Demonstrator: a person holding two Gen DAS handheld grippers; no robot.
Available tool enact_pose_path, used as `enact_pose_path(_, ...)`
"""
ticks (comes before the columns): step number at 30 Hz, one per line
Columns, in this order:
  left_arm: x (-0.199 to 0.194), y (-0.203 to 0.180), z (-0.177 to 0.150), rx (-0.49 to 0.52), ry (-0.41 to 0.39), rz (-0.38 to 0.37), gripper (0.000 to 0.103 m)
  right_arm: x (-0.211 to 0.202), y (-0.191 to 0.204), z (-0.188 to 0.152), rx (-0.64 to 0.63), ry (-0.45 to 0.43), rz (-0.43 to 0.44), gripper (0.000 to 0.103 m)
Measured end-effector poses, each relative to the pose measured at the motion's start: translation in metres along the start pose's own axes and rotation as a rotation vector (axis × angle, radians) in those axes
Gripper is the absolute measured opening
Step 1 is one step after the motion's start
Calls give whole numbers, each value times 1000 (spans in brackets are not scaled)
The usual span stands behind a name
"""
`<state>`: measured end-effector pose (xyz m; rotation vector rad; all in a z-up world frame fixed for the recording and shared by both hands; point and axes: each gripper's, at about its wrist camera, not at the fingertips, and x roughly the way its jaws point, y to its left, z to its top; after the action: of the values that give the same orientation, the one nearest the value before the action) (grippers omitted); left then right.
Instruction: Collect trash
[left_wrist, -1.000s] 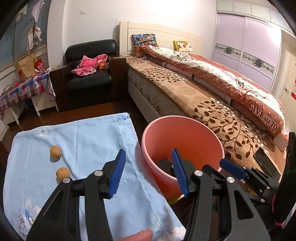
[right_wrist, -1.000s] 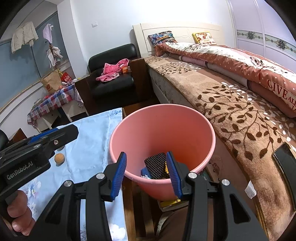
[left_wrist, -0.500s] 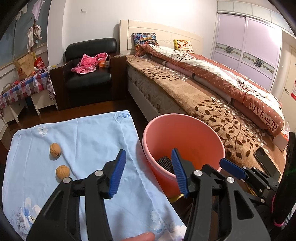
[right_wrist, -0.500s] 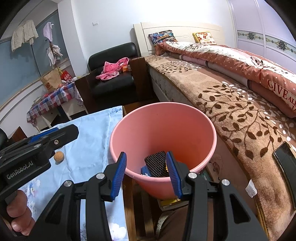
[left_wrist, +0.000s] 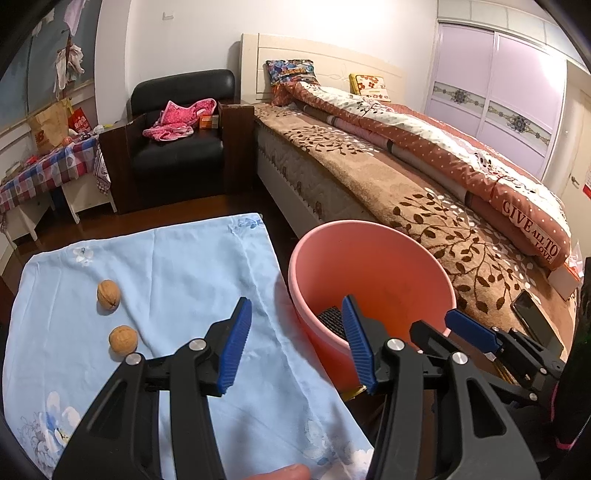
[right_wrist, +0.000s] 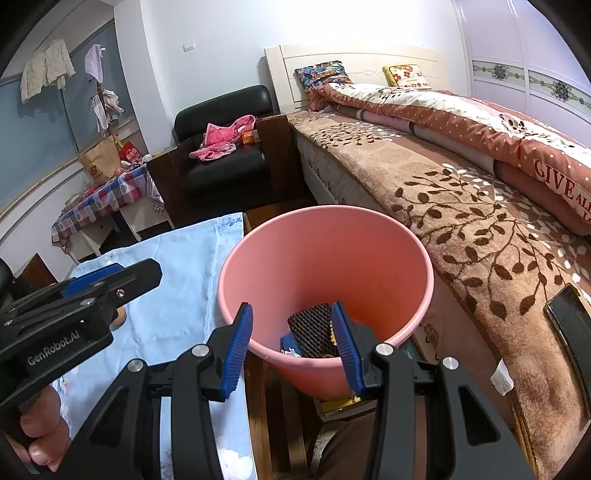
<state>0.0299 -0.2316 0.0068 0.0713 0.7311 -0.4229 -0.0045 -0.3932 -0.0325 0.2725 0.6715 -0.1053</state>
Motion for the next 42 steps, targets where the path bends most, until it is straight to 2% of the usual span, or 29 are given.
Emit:
enact_pose_path(25,-4,22,1,-46,-20,27,51,-23,15,10,-16,-77,6,44)
enact_pose_path(42,-10,34,-3,-51,-44,51,51,-20,26,5,-22,-57,8,44)
